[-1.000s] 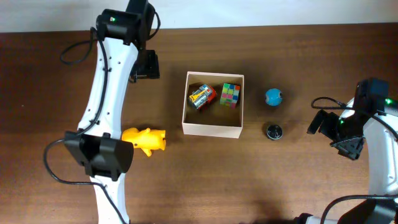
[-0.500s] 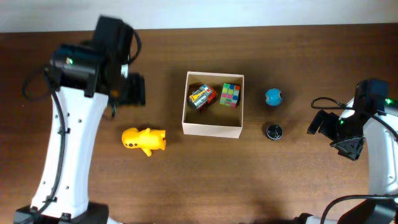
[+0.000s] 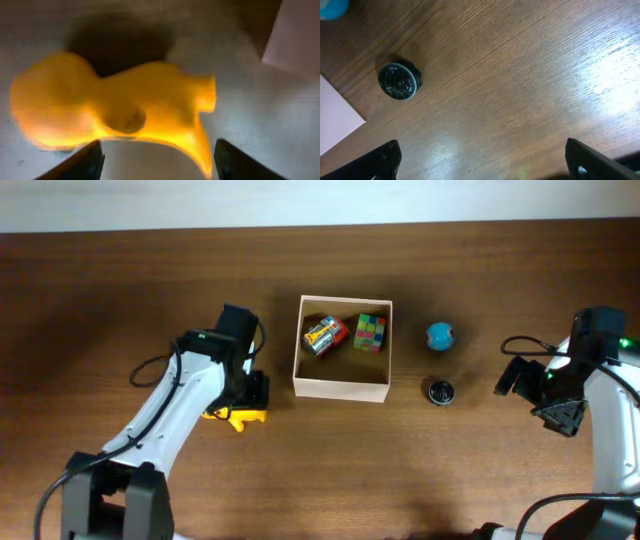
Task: Pack container
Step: 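Lower the left gripper onto the yellow duck and grasp it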
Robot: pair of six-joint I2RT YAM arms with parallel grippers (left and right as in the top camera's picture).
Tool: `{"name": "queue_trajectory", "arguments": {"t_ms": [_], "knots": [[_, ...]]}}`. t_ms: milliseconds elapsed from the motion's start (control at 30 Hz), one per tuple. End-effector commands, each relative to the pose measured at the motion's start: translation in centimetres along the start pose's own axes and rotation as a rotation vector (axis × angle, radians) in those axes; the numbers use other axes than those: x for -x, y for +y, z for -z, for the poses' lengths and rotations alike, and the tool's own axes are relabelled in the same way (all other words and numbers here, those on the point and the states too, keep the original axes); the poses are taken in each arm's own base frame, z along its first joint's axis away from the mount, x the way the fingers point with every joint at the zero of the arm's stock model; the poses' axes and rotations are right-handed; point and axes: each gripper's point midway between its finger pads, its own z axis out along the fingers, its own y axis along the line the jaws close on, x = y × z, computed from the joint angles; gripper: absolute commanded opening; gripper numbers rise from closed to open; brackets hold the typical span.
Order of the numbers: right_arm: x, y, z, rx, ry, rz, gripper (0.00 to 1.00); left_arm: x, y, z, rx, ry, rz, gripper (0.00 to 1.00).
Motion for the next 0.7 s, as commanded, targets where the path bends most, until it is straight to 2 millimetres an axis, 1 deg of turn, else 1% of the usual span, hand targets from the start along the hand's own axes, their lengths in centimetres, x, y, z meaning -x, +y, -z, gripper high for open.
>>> {"name": "queue_trajectory", "arguments": {"t_ms": [0, 33, 100, 167, 200, 233, 300, 333, 433, 500, 567, 600, 667], "knots": [[0.4, 0.1, 0.5, 0.009, -0.016, -0.003, 0.99, -1.4, 0.5, -3.1, 0.012, 0.005, -0.011, 0.72], [0.4, 0.1, 0.5, 0.009, -0.016, -0.003, 0.99, -1.3, 0.5, -3.5, 0.009, -0.005, -0.011, 0.71], [0.4, 0.1, 0.5, 0.009, -0.016, -0.003, 0.99, -0.7, 0.4, -3.6, 0.004, -0.031, -0.011, 0.65], [0.3, 0.1, 0.5, 0.009, -0.015, -0.003, 0.99, -0.1, 0.2, -3.6, -0.003, -0.057, -0.01, 0.48], [0.3, 0.0, 0.5, 0.008, -0.012, -0.004, 0.99, 0.2, 0.1, -3.6, -0.007, -0.069, -0.01, 0.36], [0.3, 0.0, 0.5, 0.008, -0.012, -0.004, 0.99, 0.3, 0.1, -3.6, -0.008, -0.073, -0.01, 0.31], [0.1, 0.0, 0.5, 0.007, -0.007, -0.004, 0.99, 0.4, 0.1, -3.5, -0.009, -0.076, -0.01, 0.17], [0.0, 0.0, 0.5, 0.005, -0.003, -0.005, 0.99, 0.4, 0.1, -3.4, -0.008, -0.076, -0.01, 0.12], [0.0, 0.0, 0.5, 0.005, -0.001, -0.005, 0.99, 0.6, 0.0, -2.8, -0.01, -0.081, -0.01, 0.02], [-0.1, 0.0, 0.5, 0.005, 0.002, -0.005, 0.99, 0.9, -0.1, -1.7, -0.011, -0.089, -0.01, 0.02], [-0.1, 0.0, 0.5, 0.004, 0.002, -0.006, 0.99, 1.8, -0.2, 0.8, -0.019, -0.122, -0.014, 0.02], [-0.1, 0.0, 0.5, 0.004, 0.002, -0.006, 0.99, 2.1, -0.3, 1.4, -0.021, -0.132, -0.017, 0.02], [-0.2, -0.1, 0.5, 0.004, 0.006, -0.006, 0.99, 3.0, -0.5, 4.1, -0.032, -0.176, -0.016, 0.02]]}}
